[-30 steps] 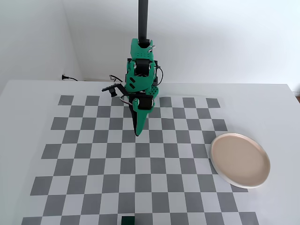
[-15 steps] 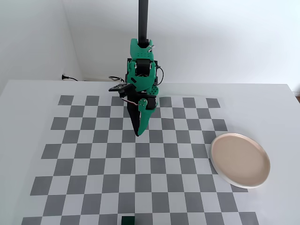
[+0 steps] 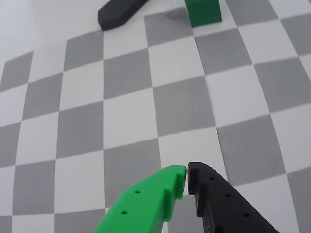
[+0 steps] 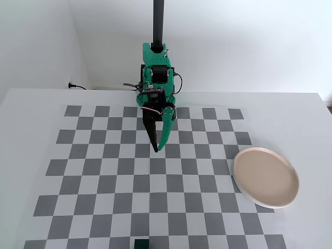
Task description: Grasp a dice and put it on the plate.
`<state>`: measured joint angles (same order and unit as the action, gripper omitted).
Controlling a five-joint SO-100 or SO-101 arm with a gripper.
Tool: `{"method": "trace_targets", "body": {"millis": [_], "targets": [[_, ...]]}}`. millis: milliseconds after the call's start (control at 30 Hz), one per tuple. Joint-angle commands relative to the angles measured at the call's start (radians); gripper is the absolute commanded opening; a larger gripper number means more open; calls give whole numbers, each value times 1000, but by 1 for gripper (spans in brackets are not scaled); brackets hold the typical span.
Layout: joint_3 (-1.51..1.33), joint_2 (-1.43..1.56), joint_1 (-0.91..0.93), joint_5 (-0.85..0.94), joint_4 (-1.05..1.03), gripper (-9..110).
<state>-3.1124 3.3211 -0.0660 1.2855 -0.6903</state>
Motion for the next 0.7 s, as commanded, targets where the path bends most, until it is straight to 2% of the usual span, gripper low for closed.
{"method": "trace_targets", "body": {"millis": [0, 67, 400, 667], "targets": [[21, 15, -2, 74, 61, 3], [21, 15, 0, 95, 74, 8], [31, -40, 29, 135, 176, 10], [199, -336, 52, 107, 284, 18]]}}
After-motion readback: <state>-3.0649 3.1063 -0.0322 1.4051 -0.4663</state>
